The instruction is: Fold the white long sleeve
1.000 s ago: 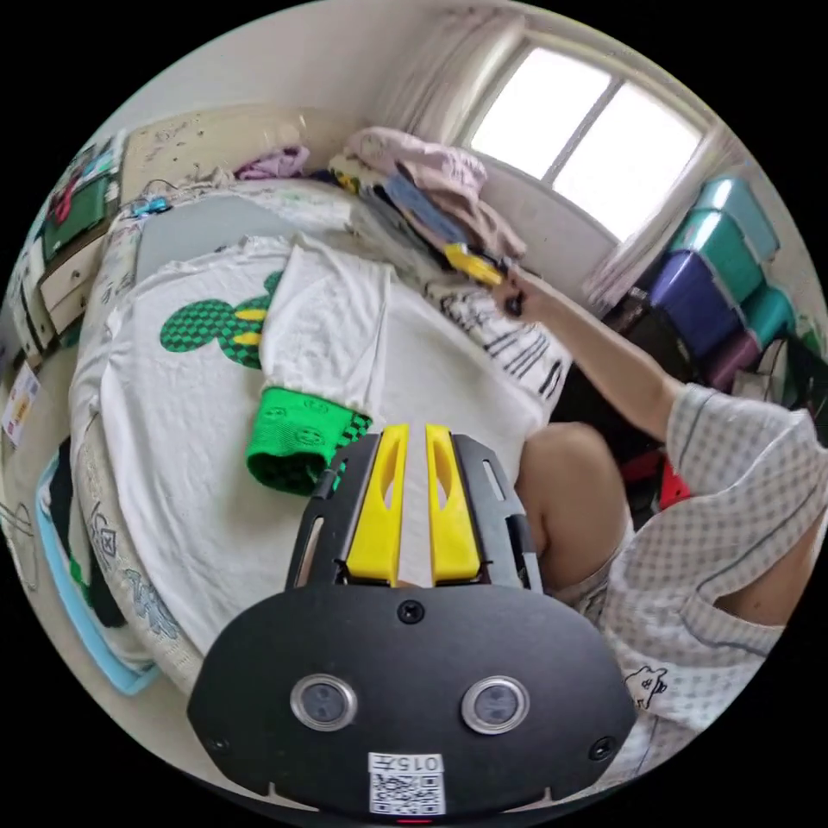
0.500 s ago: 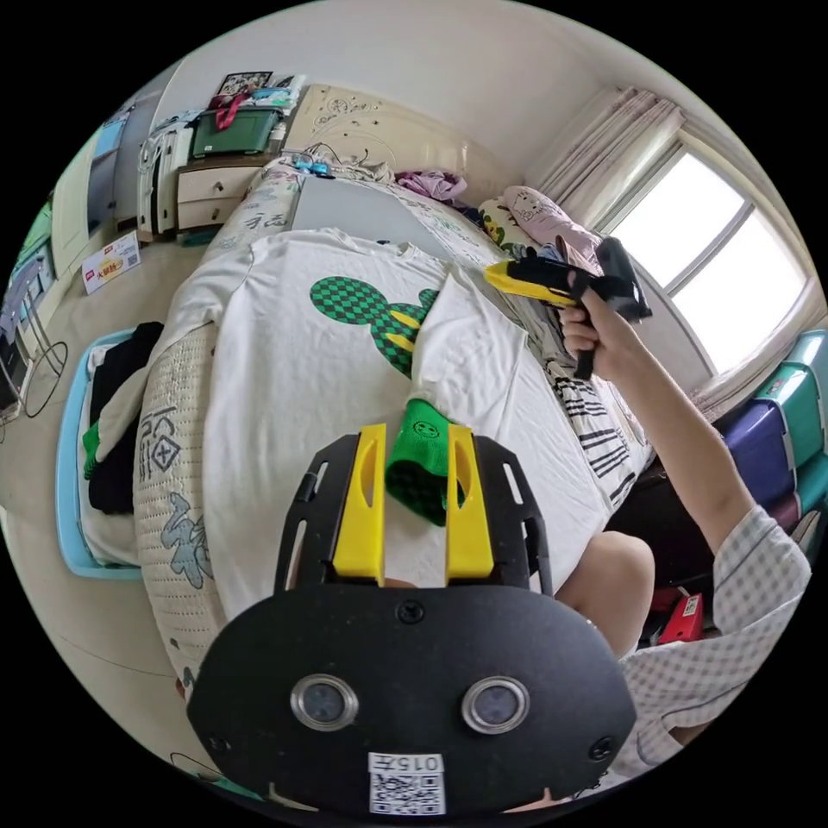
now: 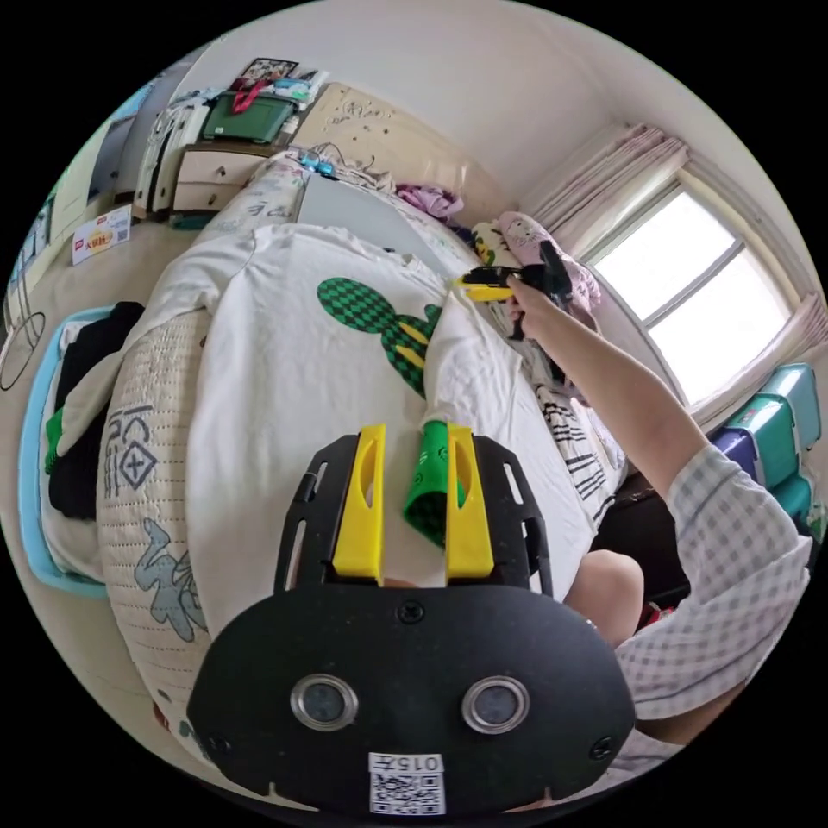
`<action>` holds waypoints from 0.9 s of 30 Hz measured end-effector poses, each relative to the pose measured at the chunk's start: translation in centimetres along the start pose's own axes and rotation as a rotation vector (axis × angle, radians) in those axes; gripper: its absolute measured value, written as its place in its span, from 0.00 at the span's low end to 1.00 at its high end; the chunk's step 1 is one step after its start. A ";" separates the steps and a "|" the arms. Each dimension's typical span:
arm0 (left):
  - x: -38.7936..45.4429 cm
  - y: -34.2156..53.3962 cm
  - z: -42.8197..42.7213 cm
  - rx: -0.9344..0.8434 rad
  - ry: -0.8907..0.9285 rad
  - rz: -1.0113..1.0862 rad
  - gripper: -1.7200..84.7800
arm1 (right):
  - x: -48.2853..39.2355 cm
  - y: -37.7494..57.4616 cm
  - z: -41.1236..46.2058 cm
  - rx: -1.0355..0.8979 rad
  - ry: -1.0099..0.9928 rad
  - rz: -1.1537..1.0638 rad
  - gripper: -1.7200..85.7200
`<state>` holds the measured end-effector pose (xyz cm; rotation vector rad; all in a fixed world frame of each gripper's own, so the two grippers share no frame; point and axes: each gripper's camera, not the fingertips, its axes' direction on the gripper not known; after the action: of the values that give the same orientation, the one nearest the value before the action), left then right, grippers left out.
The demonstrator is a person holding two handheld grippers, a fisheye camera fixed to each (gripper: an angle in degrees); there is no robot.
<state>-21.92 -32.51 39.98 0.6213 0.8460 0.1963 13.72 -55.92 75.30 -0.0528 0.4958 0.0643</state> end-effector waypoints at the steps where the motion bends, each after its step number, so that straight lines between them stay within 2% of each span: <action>1: -0.1 -0.1 -0.1 0.012 0.017 -0.004 0.14 | -0.1 -0.3 0.6 -0.001 0.006 0.003 0.15; 5: 0.2 -1.0 0.5 0.029 0.070 -0.019 0.14 | -1.2 -1.7 3.3 0.033 0.091 0.017 0.15; 7: 0.9 -1.5 1.7 -0.071 0.026 0.003 0.13 | -1.6 -1.9 4.5 0.033 0.121 0.016 0.15; 9: 2.7 -1.6 2.8 -0.180 -0.097 0.075 0.13 | -2.4 -2.0 6.1 0.029 0.140 -0.002 0.13; 11: 3.3 -1.6 2.9 -0.183 -0.119 0.096 0.12 | -3.0 -1.9 7.2 0.033 0.180 -0.005 0.10; 15: 2.6 -1.5 2.5 -0.189 -0.044 0.065 0.09 | -3.8 -1.2 8.7 0.063 0.262 -0.024 0.03; 20: 3.5 -1.4 1.0 -0.180 -0.080 0.099 0.03 | -3.8 -1.1 9.5 0.069 0.250 -0.013 0.02; 27: 3.7 -0.7 -0.9 -0.194 -0.098 0.097 0.02 | -4.2 -0.1 10.7 0.132 0.277 -0.020 0.02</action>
<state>-20.24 -31.23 36.71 0.4859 0.6938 0.3294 15.06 -55.51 86.68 0.0632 0.7747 0.0040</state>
